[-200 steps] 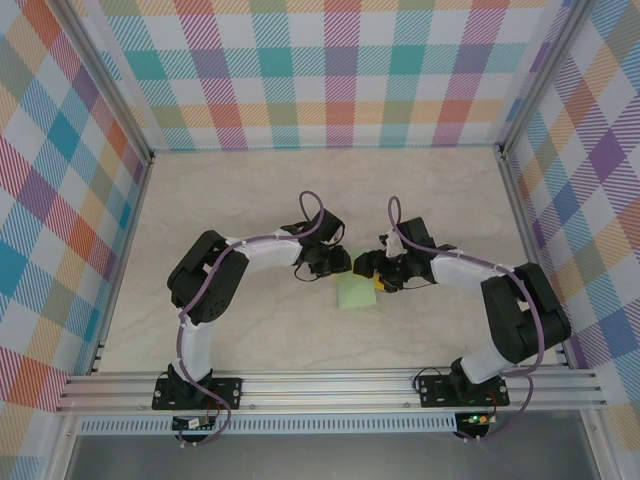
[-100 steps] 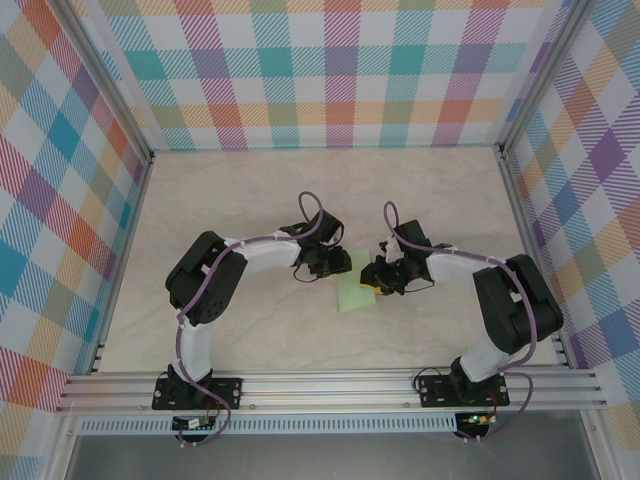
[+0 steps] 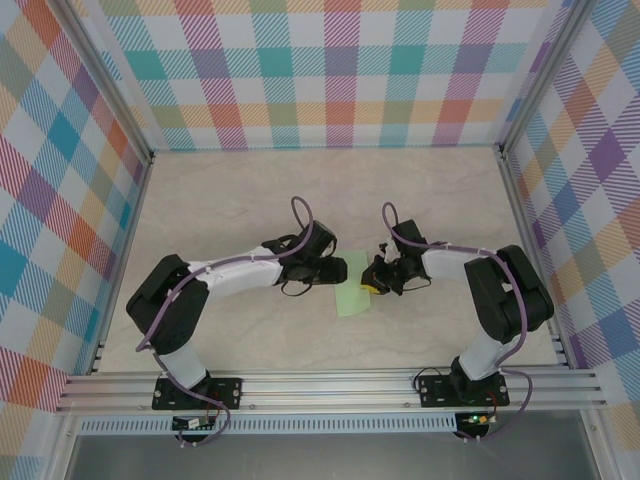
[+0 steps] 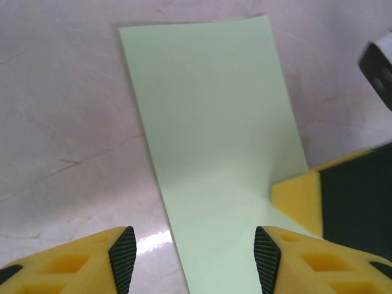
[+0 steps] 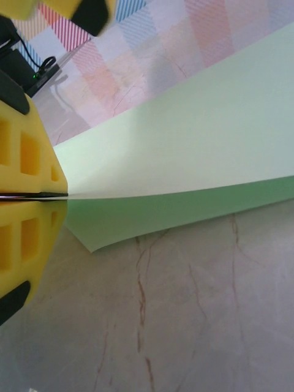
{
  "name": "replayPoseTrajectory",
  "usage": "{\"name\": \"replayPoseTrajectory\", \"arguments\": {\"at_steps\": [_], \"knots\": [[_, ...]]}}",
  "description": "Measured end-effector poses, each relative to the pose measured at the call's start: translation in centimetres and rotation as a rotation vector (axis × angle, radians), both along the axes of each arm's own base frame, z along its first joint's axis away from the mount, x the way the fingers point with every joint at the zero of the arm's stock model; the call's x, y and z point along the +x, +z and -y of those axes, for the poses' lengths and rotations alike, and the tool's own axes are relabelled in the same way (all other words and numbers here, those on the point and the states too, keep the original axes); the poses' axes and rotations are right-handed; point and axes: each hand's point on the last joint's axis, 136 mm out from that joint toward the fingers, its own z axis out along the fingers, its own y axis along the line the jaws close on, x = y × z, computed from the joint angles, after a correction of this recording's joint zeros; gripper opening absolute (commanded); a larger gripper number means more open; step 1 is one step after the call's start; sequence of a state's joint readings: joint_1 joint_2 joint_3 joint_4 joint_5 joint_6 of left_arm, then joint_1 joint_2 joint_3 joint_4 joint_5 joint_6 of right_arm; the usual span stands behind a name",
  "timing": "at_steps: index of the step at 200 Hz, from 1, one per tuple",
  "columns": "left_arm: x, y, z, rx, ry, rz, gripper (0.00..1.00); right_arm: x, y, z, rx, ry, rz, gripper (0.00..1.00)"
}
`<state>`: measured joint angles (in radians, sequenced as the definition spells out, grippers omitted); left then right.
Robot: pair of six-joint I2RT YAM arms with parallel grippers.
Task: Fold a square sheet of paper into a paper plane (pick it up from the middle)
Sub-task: Third fold the triangle at the center of the table.
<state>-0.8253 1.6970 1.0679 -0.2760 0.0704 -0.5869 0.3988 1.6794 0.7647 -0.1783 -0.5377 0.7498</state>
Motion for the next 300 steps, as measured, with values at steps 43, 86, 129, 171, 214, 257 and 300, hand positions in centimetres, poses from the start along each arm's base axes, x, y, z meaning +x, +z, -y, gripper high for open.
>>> {"name": "replayPoseTrajectory", "arguments": {"at_steps": [43, 86, 129, 171, 214, 257, 300], "knots": [[-5.1, 0.8, 2.7, 0.12, -0.208, 0.131, 0.62, 0.0, 0.0, -0.1, 0.015, -0.049, -0.037, 0.1], [-8.3, 0.0, 5.9, 0.276, -0.364, 0.259, 0.62, 0.0, -0.1, -0.1, 0.013, -0.057, -0.047, 0.11], [-8.0, -1.4, 6.5, 0.39, -0.378, 0.342, 0.62, -0.1, 0.0, -0.1, 0.018, -0.054, -0.052, 0.12], [-6.8, -2.3, 6.9, 0.479, -0.373, 0.389, 0.47, -0.2, 0.1, -0.3, 0.028, -0.049, -0.057, 0.12], [-6.3, -2.2, 6.8, 0.513, -0.35, 0.417, 0.23, -0.2, 0.1, -0.3, 0.028, -0.049, -0.057, 0.14], [-5.9, -2.0, 6.3, 0.543, -0.337, 0.439, 0.03, -0.3, 0.1, -0.2, 0.025, -0.046, -0.056, 0.22], [-6.1, -1.9, 5.8, 0.508, -0.337, 0.415, 0.0, -0.2, 0.8, 0.8, 0.006, -0.049, -0.033, 0.35]]}}
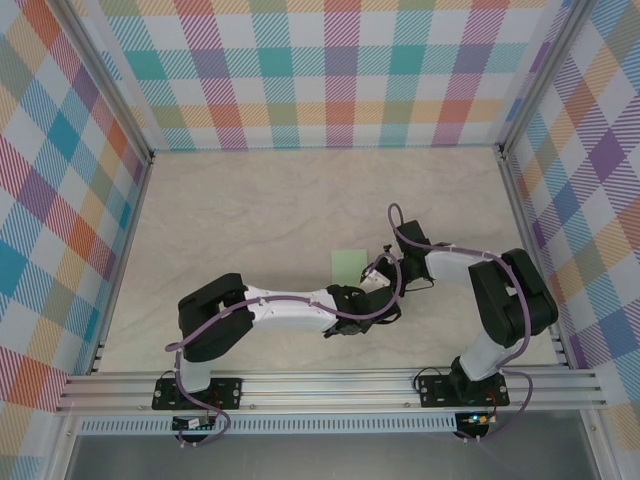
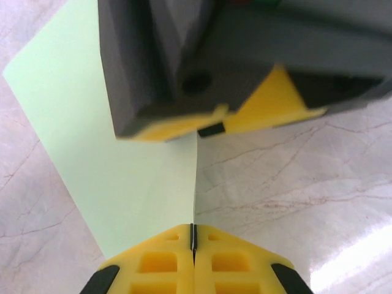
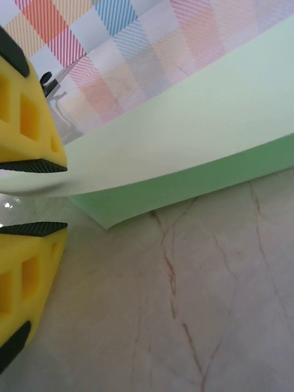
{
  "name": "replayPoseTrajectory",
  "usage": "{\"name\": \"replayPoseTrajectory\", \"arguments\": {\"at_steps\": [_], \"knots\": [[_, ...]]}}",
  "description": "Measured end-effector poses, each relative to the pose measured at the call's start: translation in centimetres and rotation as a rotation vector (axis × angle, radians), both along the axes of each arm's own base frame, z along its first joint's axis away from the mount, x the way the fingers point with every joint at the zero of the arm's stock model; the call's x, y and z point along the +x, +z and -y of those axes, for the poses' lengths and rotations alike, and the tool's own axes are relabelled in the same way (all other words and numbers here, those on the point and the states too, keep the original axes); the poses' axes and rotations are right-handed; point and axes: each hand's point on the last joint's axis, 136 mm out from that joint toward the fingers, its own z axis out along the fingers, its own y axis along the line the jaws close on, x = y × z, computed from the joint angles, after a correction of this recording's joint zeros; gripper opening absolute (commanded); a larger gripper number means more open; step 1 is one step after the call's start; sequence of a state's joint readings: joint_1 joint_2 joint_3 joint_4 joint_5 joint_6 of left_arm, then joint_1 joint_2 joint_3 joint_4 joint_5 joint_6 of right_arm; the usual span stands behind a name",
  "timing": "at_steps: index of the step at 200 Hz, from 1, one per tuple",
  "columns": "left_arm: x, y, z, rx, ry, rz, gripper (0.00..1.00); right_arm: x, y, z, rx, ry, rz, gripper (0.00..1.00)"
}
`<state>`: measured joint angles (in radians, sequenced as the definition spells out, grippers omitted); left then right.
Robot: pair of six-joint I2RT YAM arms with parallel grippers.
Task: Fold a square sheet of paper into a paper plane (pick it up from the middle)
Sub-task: Third fold the triangle at the center of the table.
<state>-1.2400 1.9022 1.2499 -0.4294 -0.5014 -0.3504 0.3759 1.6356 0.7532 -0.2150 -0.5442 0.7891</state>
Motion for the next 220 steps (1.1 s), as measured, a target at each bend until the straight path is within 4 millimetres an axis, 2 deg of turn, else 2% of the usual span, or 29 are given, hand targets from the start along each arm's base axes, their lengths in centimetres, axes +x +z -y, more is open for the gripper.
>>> {"name": "replayPoseTrajectory", "arguments": {"at_steps": [17, 41, 81, 113, 149, 180, 220], "knots": [[-0.2, 0.3, -0.4, -0.042, -0.005, -0.045, 0.0, 0.4, 0.9, 0.8, -0.011, -0.013, 0.038, 0.4], [0.0, 0.9, -1.0, -0.128, -0.001, -0.115, 0.0, 1.0, 2.1, 1.9, -0.042, -0.018, 0.098, 0.4], [0.9, 1.0, -1.7, -0.254, 0.008, -0.239, 0.0, 1.9, 3.4, 1.7, -0.042, 0.017, 0.165, 0.22], [1.3, 0.3, -1.9, -0.331, 0.008, -0.34, 0.0, 3.1, 3.8, 0.7, -0.026, 0.054, 0.185, 0.19], [1.6, 0.4, -1.7, -0.401, 0.0, -0.407, 0.0, 4.6, 3.2, -1.0, -0.022, 0.115, 0.185, 0.17], [1.9, 0.7, -1.6, -0.438, -0.007, -0.437, 0.0, 5.5, 1.6, -2.5, -0.047, 0.174, 0.163, 0.16], [2.4, 0.7, -2.0, -0.455, 0.005, -0.458, 0.0, 5.4, -0.7, -2.6, -0.122, 0.216, 0.128, 0.14]]}}
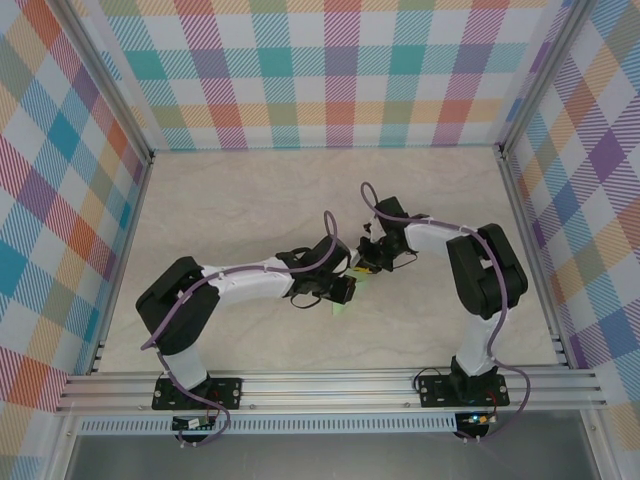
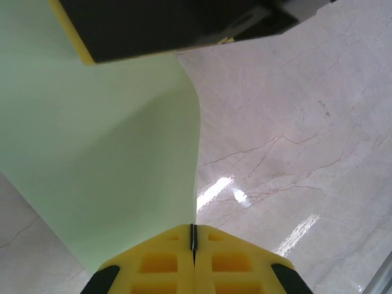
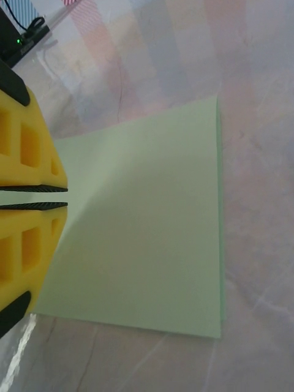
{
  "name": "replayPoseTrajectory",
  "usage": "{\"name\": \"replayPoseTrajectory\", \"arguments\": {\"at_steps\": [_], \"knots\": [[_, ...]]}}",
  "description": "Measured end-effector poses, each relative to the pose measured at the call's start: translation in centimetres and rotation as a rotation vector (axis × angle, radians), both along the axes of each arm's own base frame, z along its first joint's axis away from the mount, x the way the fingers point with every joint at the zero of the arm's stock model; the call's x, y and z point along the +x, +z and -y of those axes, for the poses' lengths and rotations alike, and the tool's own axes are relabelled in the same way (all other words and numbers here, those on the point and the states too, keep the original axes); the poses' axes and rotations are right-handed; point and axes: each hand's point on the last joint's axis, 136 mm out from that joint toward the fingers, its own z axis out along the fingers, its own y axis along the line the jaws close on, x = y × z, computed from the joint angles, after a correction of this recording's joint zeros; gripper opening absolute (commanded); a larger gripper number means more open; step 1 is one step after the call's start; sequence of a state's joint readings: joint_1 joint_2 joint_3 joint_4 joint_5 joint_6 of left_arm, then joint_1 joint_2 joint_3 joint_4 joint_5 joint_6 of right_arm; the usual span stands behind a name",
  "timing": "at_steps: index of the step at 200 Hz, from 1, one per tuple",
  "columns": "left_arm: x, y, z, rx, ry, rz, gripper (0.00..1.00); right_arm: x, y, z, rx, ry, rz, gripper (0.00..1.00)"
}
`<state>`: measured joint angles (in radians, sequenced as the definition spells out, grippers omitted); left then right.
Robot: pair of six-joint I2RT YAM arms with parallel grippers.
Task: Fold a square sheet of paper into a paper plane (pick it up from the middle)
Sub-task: Third fold the triangle at the center of the table.
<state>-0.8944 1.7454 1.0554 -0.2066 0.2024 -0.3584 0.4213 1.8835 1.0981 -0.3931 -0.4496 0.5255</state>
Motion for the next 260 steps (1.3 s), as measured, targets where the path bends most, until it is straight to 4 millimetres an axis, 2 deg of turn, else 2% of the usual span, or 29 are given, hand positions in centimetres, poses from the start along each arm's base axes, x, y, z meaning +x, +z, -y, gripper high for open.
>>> {"name": "replayPoseTrajectory", "arguments": {"at_steps": [19, 95, 158, 260], "knots": [[0.3, -0.3, -0.3, 0.003, 0.007, -0.01, 0.0, -0.3, -0.9, 0.5, -0.034, 0.008, -0.014, 0.14], [2.0, -1.4, -1.9, 0.028, 0.058, -0.032, 0.0, -0.1, -0.9, 0.8, -0.063, 0.027, 0.005, 0.14], [2.4, -2.5, -1.9, 0.042, 0.056, -0.051, 0.0, -0.1, -0.9, 0.8, -0.063, 0.028, 0.004, 0.14], [3.2, -2.4, -2.2, 0.051, 0.055, -0.043, 0.0, -0.1, -0.9, 0.8, -0.063, 0.028, 0.004, 0.15]]}}
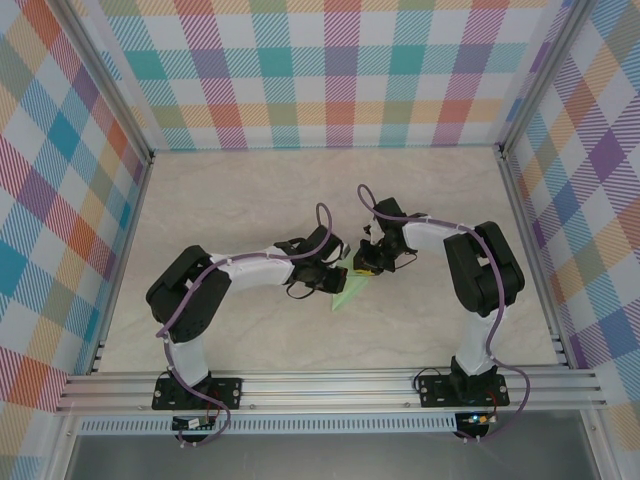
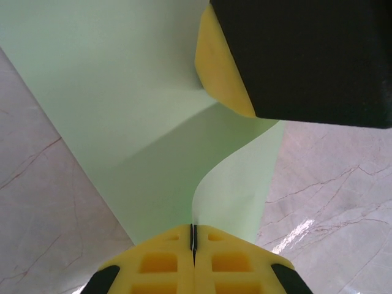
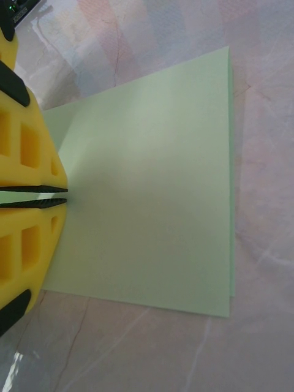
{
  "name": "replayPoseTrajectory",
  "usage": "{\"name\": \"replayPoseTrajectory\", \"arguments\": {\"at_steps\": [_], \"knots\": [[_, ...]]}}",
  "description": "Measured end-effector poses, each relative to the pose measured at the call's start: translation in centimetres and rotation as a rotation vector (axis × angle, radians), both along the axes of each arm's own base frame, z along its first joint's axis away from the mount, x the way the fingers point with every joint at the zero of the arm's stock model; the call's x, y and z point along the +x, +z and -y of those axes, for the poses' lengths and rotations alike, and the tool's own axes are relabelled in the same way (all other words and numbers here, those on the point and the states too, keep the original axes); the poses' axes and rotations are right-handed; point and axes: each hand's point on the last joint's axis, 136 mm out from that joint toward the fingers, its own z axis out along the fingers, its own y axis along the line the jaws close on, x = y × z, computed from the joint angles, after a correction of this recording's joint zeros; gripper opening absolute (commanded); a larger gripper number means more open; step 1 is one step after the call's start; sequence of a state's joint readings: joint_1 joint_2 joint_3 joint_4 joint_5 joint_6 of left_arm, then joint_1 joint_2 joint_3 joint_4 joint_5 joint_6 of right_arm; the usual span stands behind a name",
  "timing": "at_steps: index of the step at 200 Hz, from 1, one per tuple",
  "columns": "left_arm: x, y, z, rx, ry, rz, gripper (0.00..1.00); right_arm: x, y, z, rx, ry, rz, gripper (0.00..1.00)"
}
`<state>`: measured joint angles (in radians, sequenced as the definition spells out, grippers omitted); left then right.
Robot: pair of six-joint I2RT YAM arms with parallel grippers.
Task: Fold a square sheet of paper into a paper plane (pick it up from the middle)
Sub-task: Third fold the triangle at the center of the table.
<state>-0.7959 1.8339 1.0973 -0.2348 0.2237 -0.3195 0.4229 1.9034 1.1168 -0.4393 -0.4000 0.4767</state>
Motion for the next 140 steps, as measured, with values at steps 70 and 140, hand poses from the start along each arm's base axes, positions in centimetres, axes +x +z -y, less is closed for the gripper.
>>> {"name": "replayPoseTrajectory", "arguments": {"at_steps": [70, 140], "knots": [[-0.1, -0.9, -0.2, 0.019, 0.0, -0.011, 0.0, 0.0, 0.0, 0.0, 0.001, 0.0, 0.001, 0.17], [0.1, -1.0, -0.3, 0.027, 0.011, -0.01, 0.01, 0.0, 0.0, 0.0, 0.001, 0.0, 0.001, 0.17]]}}
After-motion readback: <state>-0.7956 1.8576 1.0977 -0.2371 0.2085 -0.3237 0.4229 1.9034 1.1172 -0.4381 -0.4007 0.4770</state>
